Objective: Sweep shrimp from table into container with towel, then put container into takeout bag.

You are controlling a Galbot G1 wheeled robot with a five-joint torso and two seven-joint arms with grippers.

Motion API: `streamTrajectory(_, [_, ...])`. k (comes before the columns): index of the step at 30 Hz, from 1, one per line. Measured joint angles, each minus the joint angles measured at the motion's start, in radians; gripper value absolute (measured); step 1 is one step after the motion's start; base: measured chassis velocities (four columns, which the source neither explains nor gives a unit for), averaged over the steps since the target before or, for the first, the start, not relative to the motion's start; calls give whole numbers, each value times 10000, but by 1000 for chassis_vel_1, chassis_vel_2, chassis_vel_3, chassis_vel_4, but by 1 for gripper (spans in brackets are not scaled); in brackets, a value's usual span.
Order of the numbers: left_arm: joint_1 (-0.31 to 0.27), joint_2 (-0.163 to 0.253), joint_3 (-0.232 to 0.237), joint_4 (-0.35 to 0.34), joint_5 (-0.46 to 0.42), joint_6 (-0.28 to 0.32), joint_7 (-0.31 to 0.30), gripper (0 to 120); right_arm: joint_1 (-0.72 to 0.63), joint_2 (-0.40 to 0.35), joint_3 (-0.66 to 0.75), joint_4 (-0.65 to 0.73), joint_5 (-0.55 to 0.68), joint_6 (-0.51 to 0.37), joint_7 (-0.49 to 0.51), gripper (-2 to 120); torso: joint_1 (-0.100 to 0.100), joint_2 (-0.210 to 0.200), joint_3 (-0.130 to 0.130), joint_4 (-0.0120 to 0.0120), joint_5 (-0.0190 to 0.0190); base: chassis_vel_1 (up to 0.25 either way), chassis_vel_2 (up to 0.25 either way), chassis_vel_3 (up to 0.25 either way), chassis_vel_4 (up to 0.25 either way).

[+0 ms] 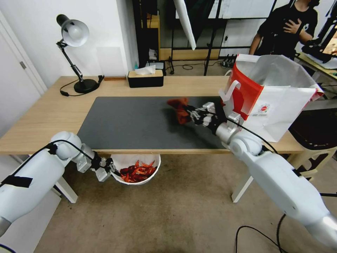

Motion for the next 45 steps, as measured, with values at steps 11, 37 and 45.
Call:
streamTrajectory(11, [9, -171, 45, -38, 94, -2, 19, 0, -1618, -189, 678, 1358, 291, -677, 1648, 22, 0, 0, 2, 0, 1, 0, 0, 0, 0])
streamTrajectory(37, [1322, -95, -759, -481, 428, -16, -25, 0, -5634, 767, 2521, 3594, -1694, 2017, 959, 100, 1, 0, 0, -4, 2, 0, 0, 0, 0])
streamTrajectory(45, [1534, -122, -677, -835, 571, -17, -31, 0, -7543, 1501, 2913, 4115, -2960, 3475, 744, 100, 0, 0, 1, 0, 1, 0, 0, 0, 0])
